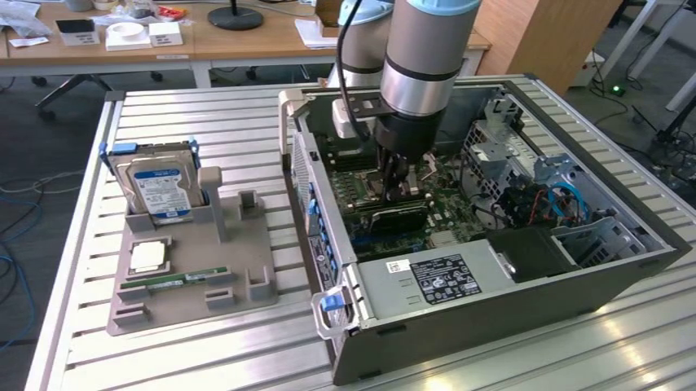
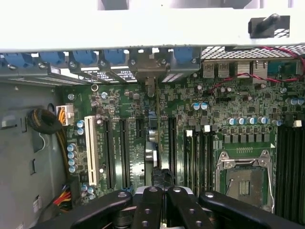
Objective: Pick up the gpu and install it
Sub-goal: 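Press down on the gpu until it lock into place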
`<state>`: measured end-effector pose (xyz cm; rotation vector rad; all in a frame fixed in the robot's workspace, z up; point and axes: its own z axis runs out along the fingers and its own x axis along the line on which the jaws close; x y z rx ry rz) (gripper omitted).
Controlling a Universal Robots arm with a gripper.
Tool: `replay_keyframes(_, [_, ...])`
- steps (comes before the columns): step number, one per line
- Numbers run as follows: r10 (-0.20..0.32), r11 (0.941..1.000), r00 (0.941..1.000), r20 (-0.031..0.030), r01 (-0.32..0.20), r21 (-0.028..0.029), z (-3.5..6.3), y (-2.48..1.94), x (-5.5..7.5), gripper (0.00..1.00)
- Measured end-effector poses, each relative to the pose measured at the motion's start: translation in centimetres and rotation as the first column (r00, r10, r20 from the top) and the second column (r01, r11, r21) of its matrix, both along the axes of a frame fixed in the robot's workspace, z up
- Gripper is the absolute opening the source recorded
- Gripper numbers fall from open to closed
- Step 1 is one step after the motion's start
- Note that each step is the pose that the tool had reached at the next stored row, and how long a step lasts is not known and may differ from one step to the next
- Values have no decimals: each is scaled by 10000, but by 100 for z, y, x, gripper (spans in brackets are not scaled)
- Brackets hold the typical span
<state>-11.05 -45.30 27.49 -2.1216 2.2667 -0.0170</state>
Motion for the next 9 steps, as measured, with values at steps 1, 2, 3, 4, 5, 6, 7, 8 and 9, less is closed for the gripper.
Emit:
replay_keyframes(1, [1,10000,10000,0,-1,0,-7,1,0,11])
replay_keyframes(2, [2,10000,10000,0,-2,0,-13,1,1,11])
replay_keyframes(3, [2,10000,10000,-1,-2,-1,-14,1,0,11])
replay_keyframes(4, [1,10000,10000,-1,-1,-1,-14,1,0,11])
replay_keyframes(5, [1,10000,10000,-1,-1,-2,-14,1,0,11])
replay_keyframes(6, [0,10000,10000,-1,0,-1,-14,1,0,11])
replay_keyframes(7, [0,10000,10000,0,0,0,-15,1,0,11])
replay_keyframes(8, [0,10000,10000,3,0,4,-23,2,0,11])
replay_keyframes(9, [0,10000,10000,2,0,3,-32,2,0,11])
